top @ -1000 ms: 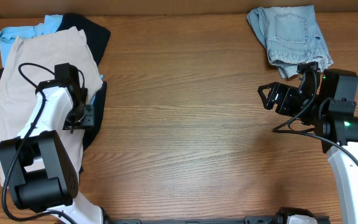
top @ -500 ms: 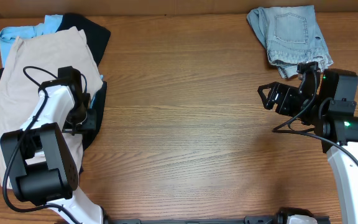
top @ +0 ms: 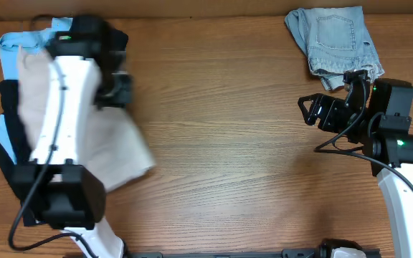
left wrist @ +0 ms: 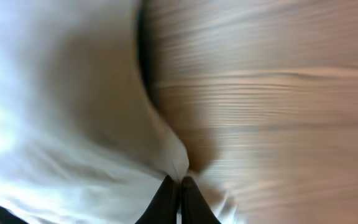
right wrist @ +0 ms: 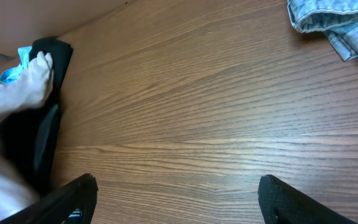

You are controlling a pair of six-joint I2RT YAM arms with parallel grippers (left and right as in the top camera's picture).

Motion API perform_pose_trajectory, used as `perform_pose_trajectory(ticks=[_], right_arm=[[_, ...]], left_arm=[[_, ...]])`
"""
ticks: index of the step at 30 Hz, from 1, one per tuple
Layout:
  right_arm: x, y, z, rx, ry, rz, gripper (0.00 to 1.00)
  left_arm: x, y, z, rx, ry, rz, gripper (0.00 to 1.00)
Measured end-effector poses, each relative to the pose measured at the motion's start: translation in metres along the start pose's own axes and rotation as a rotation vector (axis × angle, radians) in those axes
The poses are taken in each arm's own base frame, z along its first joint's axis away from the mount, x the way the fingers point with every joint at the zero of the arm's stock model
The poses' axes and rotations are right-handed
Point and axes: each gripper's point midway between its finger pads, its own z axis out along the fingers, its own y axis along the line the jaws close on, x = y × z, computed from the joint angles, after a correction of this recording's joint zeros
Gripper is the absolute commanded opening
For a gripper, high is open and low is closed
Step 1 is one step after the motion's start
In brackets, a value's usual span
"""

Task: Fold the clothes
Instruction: 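Grasp the beige shorts with the left gripper and drag them rightward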

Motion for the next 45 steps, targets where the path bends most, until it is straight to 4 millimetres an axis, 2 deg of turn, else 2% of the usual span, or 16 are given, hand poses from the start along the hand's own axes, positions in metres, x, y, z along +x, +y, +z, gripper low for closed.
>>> perform_pose_trajectory(ticks=[6,7,8,9,10,11,13,15,19,23,27,30,31,33,39,45], right_arm=[[-0.004,0.008,-0.015,-0.010,-0.042,-0.022,0.84],[-0.005,0.011,-0.019,-0.013,-0.057,-0.029,0.84],[-0.006,0.013,-0.024,-0.013,-0.072,-0.036,0.84],[-0.007,0.015,-0.028,-0.011,-0.084,-0.041,0.84],[-0.006,0.016,-0.033,-0.009,-0.093,-0.045,0.84],[-0.005,0.017,-0.036,-0.005,-0.096,-0.046,0.84],[-0.002,0.016,-0.042,0.011,-0.097,-0.044,0.84],[0.003,0.014,-0.044,0.024,-0.084,-0.036,0.84],[0.014,0.009,-0.044,0.051,-0.042,-0.013,0.85],[0.017,0.006,-0.044,0.064,-0.033,-0.008,0.86],[0.017,0.005,-0.044,0.068,-0.032,-0.007,0.86],[0.017,0.004,-0.044,0.073,-0.032,-0.007,0.86],[0.017,0.004,-0.044,0.074,-0.031,-0.005,0.86],[0.019,0.003,-0.043,0.076,-0.024,-0.002,0.89],[0.024,-0.001,-0.037,0.085,0.010,0.014,0.91],[0.025,-0.003,-0.034,0.091,0.021,0.018,0.91]], left_arm=[[-0.021,-0.129,0.013,0.161,-0.096,0.264,0.04],[-0.027,-0.151,0.017,0.182,-0.125,0.304,0.08],[-0.033,-0.172,0.023,0.203,-0.153,0.343,0.18],[-0.038,-0.192,0.029,0.223,-0.182,0.380,0.41],[-0.043,-0.209,0.034,0.239,-0.206,0.409,0.78],[-0.047,-0.226,0.040,0.253,-0.229,0.429,0.96],[-0.047,-0.253,0.052,0.270,-0.250,0.473,1.00],[-0.044,-0.266,0.059,0.273,-0.244,0.492,1.00],[-0.034,-0.253,0.050,0.245,-0.184,0.493,1.00],[-0.028,-0.231,0.014,0.182,-0.165,0.542,1.00],[-0.002,-0.210,-0.027,0.139,-0.143,0.599,1.00],[0.016,-0.195,-0.041,0.099,-0.107,0.617,0.98],[0.020,-0.191,-0.040,0.086,-0.090,0.617,0.92],[0.030,-0.183,-0.031,0.060,-0.035,0.614,0.88],[0.074,-0.167,0.021,-0.038,0.167,0.582,0.90],[0.117,-0.172,0.058,-0.100,0.169,0.590,0.90]])
